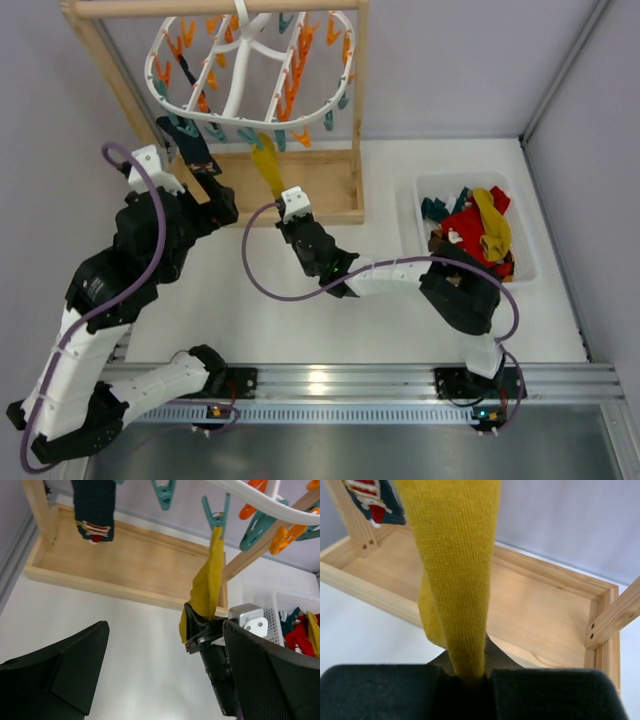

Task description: Remove the socks clipped to the hanger

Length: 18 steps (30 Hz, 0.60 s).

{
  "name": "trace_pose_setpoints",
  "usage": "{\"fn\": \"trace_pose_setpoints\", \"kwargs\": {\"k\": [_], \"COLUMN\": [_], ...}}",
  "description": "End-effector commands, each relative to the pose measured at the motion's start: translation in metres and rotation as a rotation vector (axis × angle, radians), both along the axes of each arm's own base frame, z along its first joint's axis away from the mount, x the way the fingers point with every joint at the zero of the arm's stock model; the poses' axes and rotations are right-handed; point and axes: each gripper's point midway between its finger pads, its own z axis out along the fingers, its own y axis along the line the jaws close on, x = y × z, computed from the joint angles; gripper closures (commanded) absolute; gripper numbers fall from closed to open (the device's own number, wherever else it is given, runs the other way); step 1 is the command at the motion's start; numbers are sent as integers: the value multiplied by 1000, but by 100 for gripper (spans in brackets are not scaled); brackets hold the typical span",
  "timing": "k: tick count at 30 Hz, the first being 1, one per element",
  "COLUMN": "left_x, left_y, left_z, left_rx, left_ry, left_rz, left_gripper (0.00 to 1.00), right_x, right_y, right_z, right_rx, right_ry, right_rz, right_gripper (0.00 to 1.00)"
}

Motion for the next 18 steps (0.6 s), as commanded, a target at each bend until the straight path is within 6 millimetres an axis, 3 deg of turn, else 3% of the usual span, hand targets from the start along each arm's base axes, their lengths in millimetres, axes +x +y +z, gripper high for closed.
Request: {"fn": "trace_pose_setpoints", "kwargs": {"k": [1, 2, 3, 5, 9, 10, 15, 18], "left_x": [23, 36, 40, 60, 85, 94, 114, 122], "left_y": [-37, -48, -51, -61, -72, -77, -74, -72], "left_z": [31, 26, 37, 32, 48, 43, 39, 36], "left_rx": [-101, -86, -103, -90, -100, -79, -70, -91], "left_ry": [-58, -31, -46, -21, -48, -35, -30, -30], "left_rz": [-80, -79, -76, -42, 6, 9, 23, 1], "left_gripper": [1, 1, 1, 1, 2, 2, 3, 6], "right_x": [-27, -32, -35, -40, -51, -56, -67, -67], "right_y": [6, 4, 2, 3, -1, 2, 9, 3], "right_z": [61, 68, 63, 60, 65, 66, 69, 73], "right_rx": [155, 168, 157, 147, 160, 164, 229, 250], "right_ry": [-62, -65, -55, -39, -29, -25, 63, 81], "right_rz": [151, 169, 184, 214, 261, 295, 442, 473], "right_gripper": [100, 100, 100, 100, 100, 100, 100, 100]}}
